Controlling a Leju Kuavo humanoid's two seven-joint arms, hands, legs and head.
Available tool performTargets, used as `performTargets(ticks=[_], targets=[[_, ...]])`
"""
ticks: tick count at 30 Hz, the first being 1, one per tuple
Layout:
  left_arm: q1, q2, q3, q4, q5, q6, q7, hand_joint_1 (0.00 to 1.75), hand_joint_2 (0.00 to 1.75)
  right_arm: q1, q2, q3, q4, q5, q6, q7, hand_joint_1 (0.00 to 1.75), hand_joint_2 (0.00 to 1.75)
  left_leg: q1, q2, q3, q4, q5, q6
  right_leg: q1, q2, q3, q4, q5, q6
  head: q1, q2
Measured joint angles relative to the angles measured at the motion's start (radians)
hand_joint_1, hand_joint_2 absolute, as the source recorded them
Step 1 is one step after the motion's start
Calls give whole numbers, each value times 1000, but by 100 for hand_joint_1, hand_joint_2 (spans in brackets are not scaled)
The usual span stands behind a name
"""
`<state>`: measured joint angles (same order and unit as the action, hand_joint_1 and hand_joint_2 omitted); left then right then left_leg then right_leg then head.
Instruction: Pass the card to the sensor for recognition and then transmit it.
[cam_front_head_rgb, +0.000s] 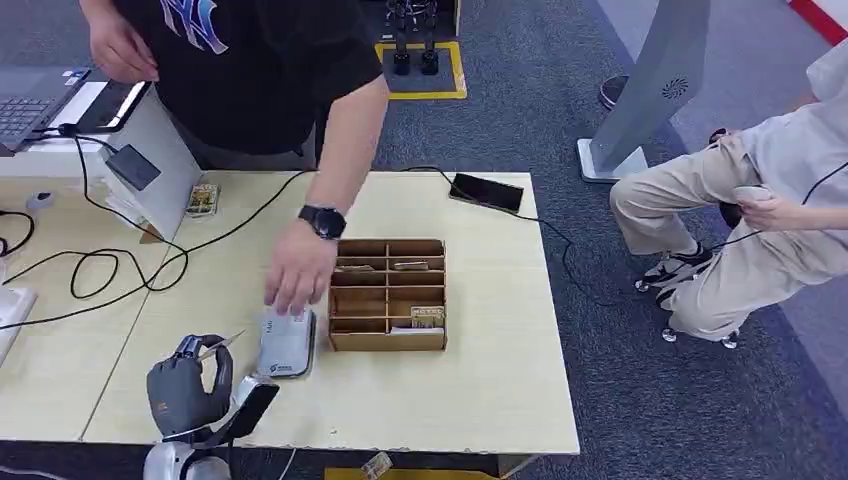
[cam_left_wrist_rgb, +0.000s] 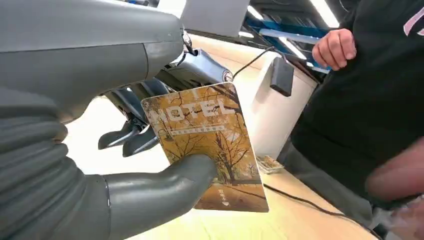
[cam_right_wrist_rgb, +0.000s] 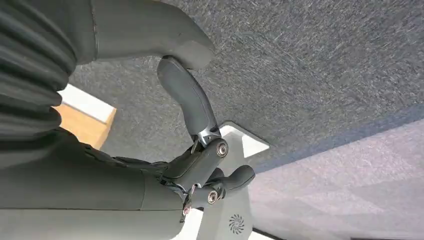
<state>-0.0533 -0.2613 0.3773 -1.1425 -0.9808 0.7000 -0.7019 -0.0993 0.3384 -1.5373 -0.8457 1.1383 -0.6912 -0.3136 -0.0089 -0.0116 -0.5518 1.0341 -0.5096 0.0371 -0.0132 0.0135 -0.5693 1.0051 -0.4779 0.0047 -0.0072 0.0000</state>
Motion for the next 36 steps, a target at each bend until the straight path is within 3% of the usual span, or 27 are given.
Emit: performTargets(ticks=[14, 36], targets=[[-6, 0, -65, 22, 105, 0, 0, 175, 175, 0, 0, 0, 5, 0, 0, -5, 0, 175, 0, 0, 0, 0, 0, 0, 0, 0, 0, 0, 0, 0, 0, 0], [27, 3, -136, 68, 141, 0, 5, 175, 175, 0, 0, 0, 6, 10, 0, -3, 0, 175, 0, 0, 0, 0, 0, 0, 0, 0, 0, 0, 0, 0, 0, 0]])
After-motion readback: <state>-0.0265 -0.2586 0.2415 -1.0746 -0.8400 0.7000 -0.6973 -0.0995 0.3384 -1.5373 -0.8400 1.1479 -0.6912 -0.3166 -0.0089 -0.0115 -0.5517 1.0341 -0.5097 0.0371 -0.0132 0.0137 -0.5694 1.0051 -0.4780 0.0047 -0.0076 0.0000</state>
